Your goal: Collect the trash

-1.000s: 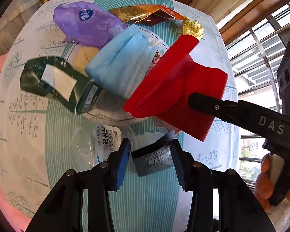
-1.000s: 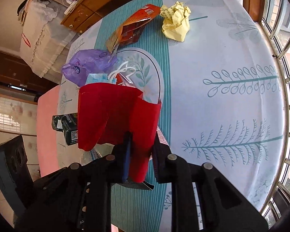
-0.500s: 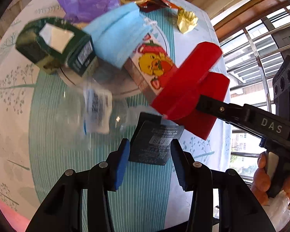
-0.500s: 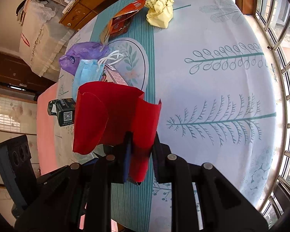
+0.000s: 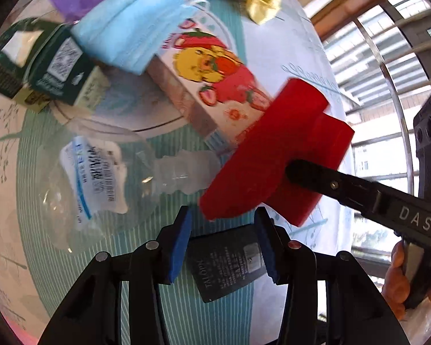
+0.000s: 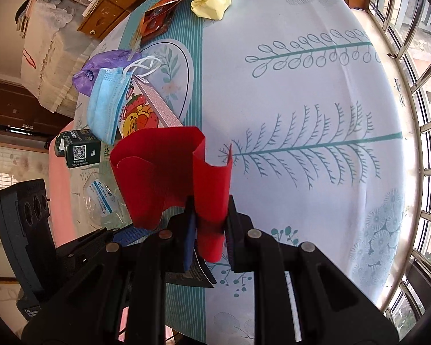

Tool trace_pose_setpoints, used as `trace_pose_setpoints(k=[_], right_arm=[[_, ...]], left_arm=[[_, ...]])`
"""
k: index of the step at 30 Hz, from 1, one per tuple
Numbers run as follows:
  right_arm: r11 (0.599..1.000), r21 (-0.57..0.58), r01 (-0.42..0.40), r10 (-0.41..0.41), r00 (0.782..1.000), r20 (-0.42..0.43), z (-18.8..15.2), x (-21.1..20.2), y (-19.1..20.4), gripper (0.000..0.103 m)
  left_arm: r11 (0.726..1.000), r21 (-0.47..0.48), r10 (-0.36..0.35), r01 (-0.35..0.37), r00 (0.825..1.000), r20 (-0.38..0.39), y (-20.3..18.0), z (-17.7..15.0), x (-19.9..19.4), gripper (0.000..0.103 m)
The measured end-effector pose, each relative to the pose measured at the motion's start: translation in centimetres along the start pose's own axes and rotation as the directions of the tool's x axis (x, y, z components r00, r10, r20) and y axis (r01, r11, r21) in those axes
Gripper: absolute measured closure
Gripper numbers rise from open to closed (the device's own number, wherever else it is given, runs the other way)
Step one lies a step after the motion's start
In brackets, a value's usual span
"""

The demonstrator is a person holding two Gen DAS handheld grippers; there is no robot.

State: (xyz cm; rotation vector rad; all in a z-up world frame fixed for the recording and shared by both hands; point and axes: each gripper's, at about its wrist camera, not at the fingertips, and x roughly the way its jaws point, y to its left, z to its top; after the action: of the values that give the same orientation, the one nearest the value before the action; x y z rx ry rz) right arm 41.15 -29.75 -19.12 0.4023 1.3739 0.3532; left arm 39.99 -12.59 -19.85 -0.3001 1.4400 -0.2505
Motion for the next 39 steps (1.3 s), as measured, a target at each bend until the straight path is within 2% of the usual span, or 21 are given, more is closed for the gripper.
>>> trace_pose_setpoints(k=[4, 6, 8, 10, 12, 15, 19, 22, 26, 27, 30, 32, 36, 37, 39], right_arm=[[1.000, 0.010, 0.000, 0.000, 1.000, 0.008, -0.2, -0.3, -0.6, 0.088], [1.000, 0.019, 0.000, 0.000, 1.000, 0.011, -0.3, -0.6, -0.9, 0.088], [1.000, 0.026, -0.001, 0.000, 1.000, 0.013, -0.4, -0.7, -1.1, 0.088], [0.999, 0.033, 0.000, -0.001, 1.000, 0.016, -0.6, -0.7, -1.3, 0.088], [0.999, 0.041, 0.001, -0.002, 1.000, 0.017, -0.8, -0.7, -1.6, 0.088], [0.999, 0.044, 0.008, -0.009, 1.000, 0.018, -1.0, -0.6, -1.7, 0.088], [0.998, 0.055, 0.015, -0.016, 1.000, 0.019, -1.2, -0.3, -1.9, 0.088], [0.998, 0.052, 0.021, -0.023, 0.999, 0.025, -1.3, -0.3, -1.8, 0.088], [0.998, 0.057, 0.027, -0.029, 0.999, 0.034, -1.5, -0.4, -1.7, 0.088], [0.998, 0.060, 0.028, -0.030, 0.999, 0.037, -1.5, -0.4, -1.8, 0.088], [0.997, 0.066, 0.031, -0.034, 0.998, 0.048, -2.0, -0.8, -1.8, 0.088], [0.997, 0.070, 0.034, -0.038, 0.998, 0.057, -2.4, -1.2, -1.8, 0.088], [0.996, 0.080, 0.041, -0.048, 0.995, 0.089, -3.7, -2.1, -1.3, 0.089], [0.996, 0.084, 0.043, -0.051, 0.994, 0.100, -4.2, -2.5, -1.2, 0.089], [0.994, 0.100, 0.051, -0.063, 0.990, 0.129, -5.2, -3.2, -0.8, 0.089]], left_arm=[[0.996, 0.086, -0.015, 0.016, 1.000, -0.011, -0.9, -0.9, 0.0, 0.058], [0.990, 0.140, -0.034, 0.036, 0.999, -0.020, -1.5, -1.4, -0.2, 0.052], [0.978, 0.204, -0.041, 0.048, 0.998, -0.036, -2.2, -2.0, -0.5, 0.034], [0.962, 0.269, -0.041, 0.047, 0.999, -0.030, -3.0, -2.3, -0.8, 0.025], [0.943, 0.327, -0.048, 0.053, 0.999, -0.025, -3.7, -2.6, -1.1, 0.022], [0.902, 0.430, -0.019, 0.029, 0.999, -0.028, -4.8, -3.2, -0.9, 0.020], [0.833, 0.551, 0.078, -0.055, 0.997, -0.018, -6.2, -4.2, 0.7, 0.020], [0.779, 0.614, 0.147, -0.130, 0.989, 0.023, -6.8, -4.9, 1.8, 0.020], [0.740, 0.642, 0.201, -0.199, 0.977, 0.071, -6.7, -5.3, 2.7, 0.032], [0.740, 0.641, 0.203, -0.206, 0.976, 0.079, -6.8, -5.3, 2.8, 0.033], [0.766, 0.617, 0.170, -0.181, 0.982, 0.078, -6.5, -5.1, 2.4, 0.045], [0.790, 0.590, 0.145, -0.167, 0.986, 0.085, -5.6, -4.6, 1.3, 0.071], [0.825, 0.545, 0.115, -0.148, 0.989, 0.094, -3.9, -4.1, -0.4, 0.092], [0.829, 0.538, 0.121, -0.153, 0.988, 0.095, -3.5, -4.1, -0.5, 0.101], [0.838, 0.525, 0.118, -0.146, 0.989, 0.086, -3.6, -4.8, -0.2, 0.101]])
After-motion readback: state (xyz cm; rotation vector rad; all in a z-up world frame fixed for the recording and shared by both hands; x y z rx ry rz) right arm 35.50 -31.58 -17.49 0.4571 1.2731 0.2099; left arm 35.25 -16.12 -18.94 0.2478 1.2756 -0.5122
